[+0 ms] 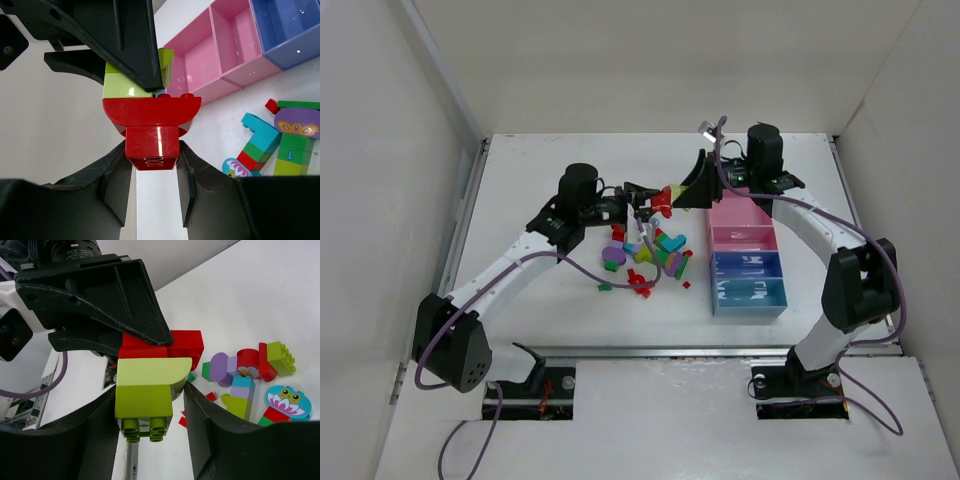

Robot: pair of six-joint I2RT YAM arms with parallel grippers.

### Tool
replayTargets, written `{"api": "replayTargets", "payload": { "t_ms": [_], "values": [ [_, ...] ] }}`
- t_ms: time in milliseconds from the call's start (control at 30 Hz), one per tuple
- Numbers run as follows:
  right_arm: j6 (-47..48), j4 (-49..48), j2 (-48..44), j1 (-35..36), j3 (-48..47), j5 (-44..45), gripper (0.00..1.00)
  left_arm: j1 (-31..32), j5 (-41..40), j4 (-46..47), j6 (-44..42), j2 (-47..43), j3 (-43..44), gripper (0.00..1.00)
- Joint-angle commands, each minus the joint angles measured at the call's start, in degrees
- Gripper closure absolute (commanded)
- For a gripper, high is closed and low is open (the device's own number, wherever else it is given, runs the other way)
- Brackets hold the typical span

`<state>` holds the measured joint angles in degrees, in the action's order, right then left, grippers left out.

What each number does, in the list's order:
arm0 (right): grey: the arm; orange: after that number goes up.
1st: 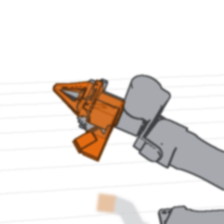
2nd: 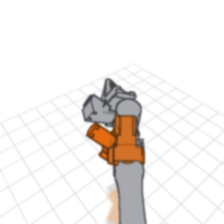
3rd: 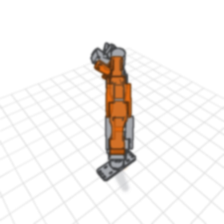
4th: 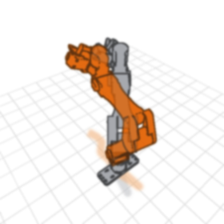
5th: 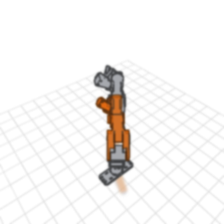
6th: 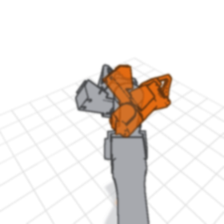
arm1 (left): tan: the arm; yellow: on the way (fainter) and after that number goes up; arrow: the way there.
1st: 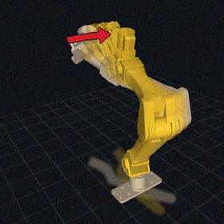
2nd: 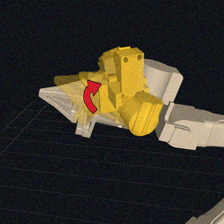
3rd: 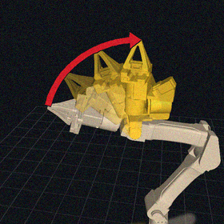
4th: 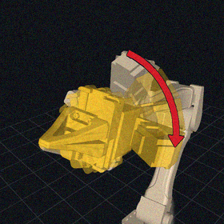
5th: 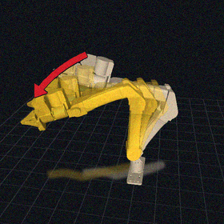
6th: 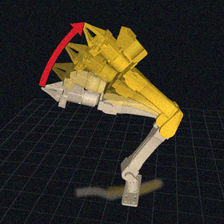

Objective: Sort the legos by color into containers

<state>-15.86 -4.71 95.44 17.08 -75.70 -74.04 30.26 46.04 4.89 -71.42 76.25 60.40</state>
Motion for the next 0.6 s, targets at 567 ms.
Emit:
{"api": "replayTargets", "payload": {
  "t_ms": [567],
  "values": [
    [-0.1,-1.8,-1.1,-2.7,-0.1,-2.0,0.6,-0.4,3.3,3.9,0.6,-3.4,-2.3,1.0]
  ]
}}
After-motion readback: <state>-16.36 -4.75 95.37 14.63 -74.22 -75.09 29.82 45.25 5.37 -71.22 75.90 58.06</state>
